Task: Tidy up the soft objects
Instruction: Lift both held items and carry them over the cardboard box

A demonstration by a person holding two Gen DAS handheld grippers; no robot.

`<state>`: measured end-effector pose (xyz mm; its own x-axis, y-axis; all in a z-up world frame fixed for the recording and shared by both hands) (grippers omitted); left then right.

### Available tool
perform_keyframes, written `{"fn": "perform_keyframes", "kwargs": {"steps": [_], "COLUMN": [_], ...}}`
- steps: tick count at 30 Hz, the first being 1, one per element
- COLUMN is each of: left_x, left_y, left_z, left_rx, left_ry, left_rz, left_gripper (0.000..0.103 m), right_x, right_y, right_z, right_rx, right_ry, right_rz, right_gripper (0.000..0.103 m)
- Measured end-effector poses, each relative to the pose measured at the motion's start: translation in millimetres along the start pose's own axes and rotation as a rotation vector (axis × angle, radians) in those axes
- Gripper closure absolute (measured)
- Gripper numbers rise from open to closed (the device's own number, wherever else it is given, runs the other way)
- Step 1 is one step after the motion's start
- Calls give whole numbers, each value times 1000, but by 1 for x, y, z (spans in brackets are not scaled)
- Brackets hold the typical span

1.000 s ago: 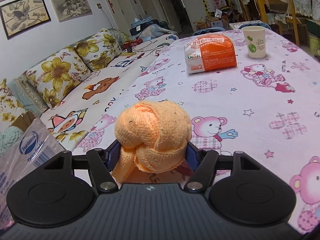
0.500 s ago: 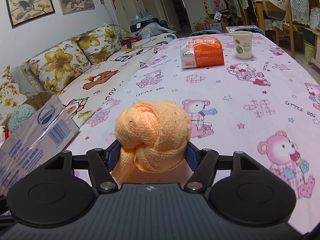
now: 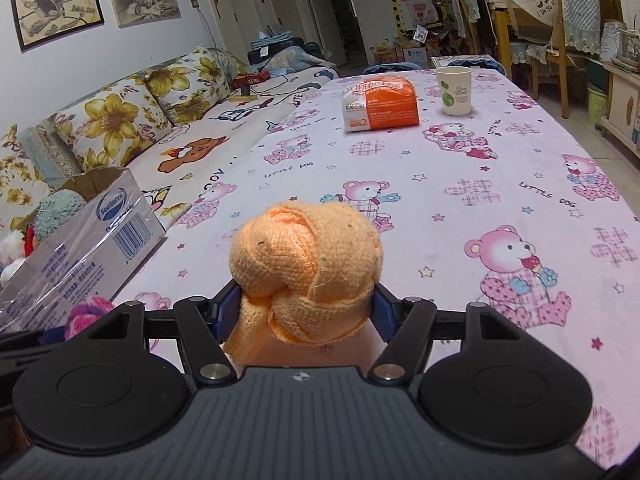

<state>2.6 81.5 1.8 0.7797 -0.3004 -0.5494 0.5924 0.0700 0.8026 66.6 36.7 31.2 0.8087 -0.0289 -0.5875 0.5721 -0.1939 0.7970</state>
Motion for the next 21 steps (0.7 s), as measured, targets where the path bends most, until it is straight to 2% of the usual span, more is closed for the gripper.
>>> {"fn": "perform_keyframes", "kwargs": {"steps": [10, 21], "left_x": [-15, -32], "left_y": [13, 32], "left_z": [3, -4], "left_rx": [36, 72], "left_ry": [-12, 10], "left_rz": [52, 127], "left_gripper": [51, 51], "right_x": [-23, -49], "right_y": [-4, -2], "right_z": [2, -5], "right_rx": [-4, -34], "right_ry": [-16, -7], "right_rz": [17, 57], "right_gripper": [21, 22]}}
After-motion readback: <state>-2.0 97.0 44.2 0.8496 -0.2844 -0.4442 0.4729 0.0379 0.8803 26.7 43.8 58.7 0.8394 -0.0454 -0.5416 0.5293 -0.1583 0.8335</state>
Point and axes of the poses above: each gripper's, at about its wrist camera, not at the fingertips, and x roughly the way its jaws point, z to its right, y to its top, the point moved 7 cm from there along x, roughly the way its jaws point, and after that the axes turned 13 degrees about -y, right-handed, at the moved point
